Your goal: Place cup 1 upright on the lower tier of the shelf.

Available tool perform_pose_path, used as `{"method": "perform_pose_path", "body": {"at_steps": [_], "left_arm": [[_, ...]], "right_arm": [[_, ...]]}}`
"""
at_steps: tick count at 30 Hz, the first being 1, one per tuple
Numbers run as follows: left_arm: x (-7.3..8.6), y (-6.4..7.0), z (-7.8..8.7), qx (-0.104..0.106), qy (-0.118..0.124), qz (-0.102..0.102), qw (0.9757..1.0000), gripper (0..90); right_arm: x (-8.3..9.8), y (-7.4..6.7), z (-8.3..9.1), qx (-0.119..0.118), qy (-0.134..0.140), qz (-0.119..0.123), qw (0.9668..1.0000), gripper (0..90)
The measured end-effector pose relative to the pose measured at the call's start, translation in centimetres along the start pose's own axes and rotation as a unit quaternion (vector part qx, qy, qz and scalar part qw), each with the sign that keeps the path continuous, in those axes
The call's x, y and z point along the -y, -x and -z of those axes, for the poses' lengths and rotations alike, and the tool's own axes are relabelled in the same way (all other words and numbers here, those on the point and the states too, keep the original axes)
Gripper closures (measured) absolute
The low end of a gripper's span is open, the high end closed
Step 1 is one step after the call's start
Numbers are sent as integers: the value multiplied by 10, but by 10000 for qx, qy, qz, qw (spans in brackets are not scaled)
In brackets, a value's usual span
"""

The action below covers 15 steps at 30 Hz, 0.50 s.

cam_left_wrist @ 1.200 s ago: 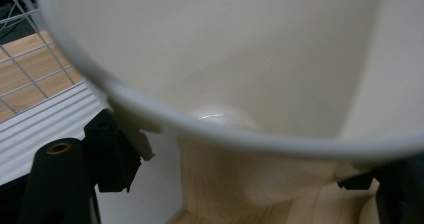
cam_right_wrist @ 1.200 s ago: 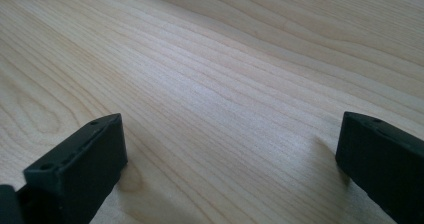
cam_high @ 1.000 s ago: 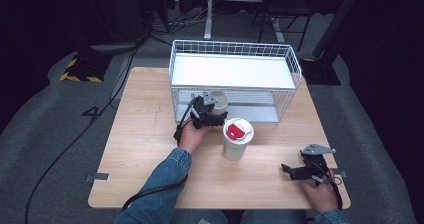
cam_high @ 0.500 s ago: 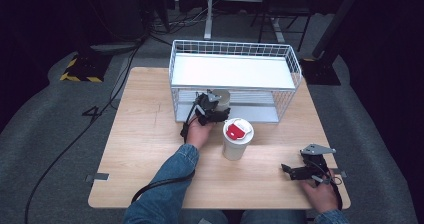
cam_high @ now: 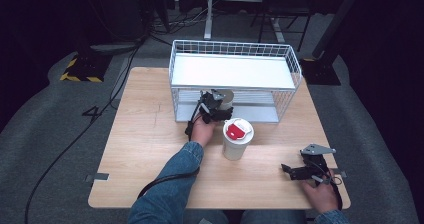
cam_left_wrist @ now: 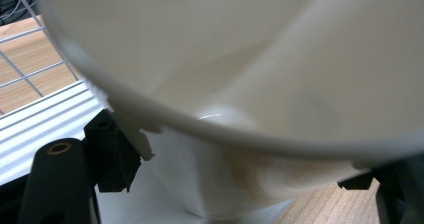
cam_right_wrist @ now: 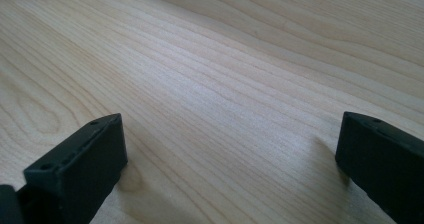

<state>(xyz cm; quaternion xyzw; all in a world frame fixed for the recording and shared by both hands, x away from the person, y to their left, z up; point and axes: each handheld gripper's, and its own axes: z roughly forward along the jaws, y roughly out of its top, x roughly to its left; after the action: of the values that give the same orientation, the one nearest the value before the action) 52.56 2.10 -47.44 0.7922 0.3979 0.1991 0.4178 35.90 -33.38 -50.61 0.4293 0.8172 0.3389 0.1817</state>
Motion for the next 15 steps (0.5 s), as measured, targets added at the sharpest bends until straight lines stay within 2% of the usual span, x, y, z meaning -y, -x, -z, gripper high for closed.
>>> {"method": "perform_pose_path", "body": {"at_steps": [6, 9, 12, 15], "left_arm": [[-1, -2, -2, 76, -16, 18, 10000, 228], [-1, -2, -4, 61, -60, 108, 9999, 224], [0, -2, -6, 9, -102, 101, 9999, 163], [2, -4, -8, 5, -60, 136, 9999, 152]], "right_arm": [[0, 0, 0, 0, 0, 1, 10000, 3], [0, 0, 0, 0, 0, 0, 10000, 3], [0, 0, 0, 0, 0, 1, 10000, 3], [0, 0, 0, 0, 0, 0, 10000, 3]]}}
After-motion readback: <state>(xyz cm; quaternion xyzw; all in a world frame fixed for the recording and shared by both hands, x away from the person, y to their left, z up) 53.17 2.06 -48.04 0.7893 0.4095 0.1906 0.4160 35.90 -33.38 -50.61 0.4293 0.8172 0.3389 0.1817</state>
